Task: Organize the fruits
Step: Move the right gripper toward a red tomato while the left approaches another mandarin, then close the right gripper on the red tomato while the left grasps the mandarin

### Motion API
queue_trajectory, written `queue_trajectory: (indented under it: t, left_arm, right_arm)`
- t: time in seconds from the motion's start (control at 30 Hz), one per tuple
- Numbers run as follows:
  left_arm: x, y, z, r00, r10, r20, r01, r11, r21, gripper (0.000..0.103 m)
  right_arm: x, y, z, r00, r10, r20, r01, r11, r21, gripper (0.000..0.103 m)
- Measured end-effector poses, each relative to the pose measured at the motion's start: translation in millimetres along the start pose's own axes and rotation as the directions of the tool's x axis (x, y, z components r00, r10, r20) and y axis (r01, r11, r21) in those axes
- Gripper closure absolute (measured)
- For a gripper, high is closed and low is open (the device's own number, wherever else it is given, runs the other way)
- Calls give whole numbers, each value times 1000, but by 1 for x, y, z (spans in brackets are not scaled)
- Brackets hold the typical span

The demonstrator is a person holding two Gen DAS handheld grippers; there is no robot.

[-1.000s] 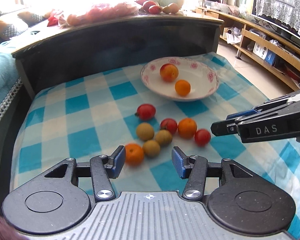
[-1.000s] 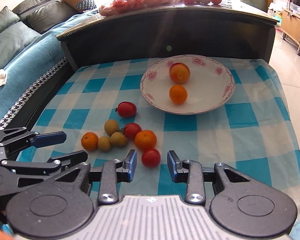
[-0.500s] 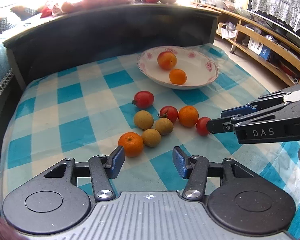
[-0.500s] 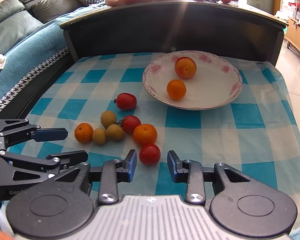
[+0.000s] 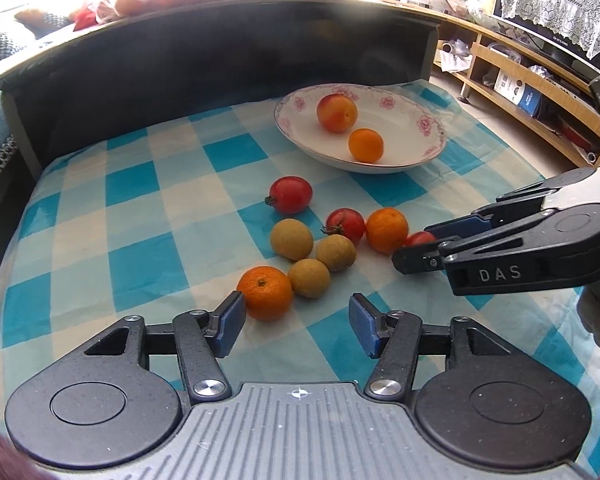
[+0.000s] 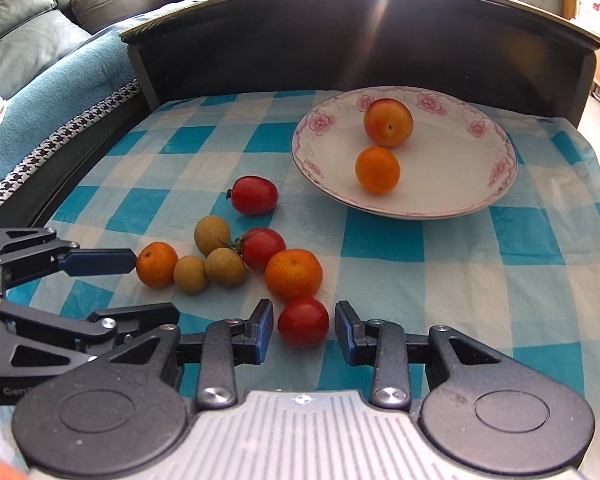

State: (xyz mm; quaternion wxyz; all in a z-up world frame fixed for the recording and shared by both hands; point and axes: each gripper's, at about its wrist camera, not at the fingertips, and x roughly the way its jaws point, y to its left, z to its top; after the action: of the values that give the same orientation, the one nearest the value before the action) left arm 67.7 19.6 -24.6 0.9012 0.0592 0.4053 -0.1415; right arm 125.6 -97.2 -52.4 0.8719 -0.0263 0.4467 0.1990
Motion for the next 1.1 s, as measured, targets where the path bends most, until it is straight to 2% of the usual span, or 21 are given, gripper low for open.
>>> queue_trajectory:
  t: [0.3,0.5,0.57,0.8,0.9,1.1]
  left_arm:
    - [13,12,7,1000,4,5,-4,1000,10,36]
    - [15,13,8,1000,-16,-2,16,998,62,39]
    - [20,13,7,999,-23,-30,25,997,75,43]
    - [21,11,8,999,-40,-28,42,997,72,47]
    - [19,10,7,998,-55,-38,57,996,71,60]
    - [17,7,5,997,-60,-40,63,996,58,61]
  right_arm:
    - [0,-1,0,1000,8,-4,-8,1000,1,66]
    - [0,-3,1,1000,14,-13,-14,1000,7,66]
    - [0,-3,2,1000,18,-17,-18,1000,10,66]
    - [0,-2,2,999,26,-25,-26,1000,7,68]
    - [-1,-2,2,999,25,-30,-25,1000,9,70]
    - [-2,3,0,999,18,-38,-18,1000,-9,72]
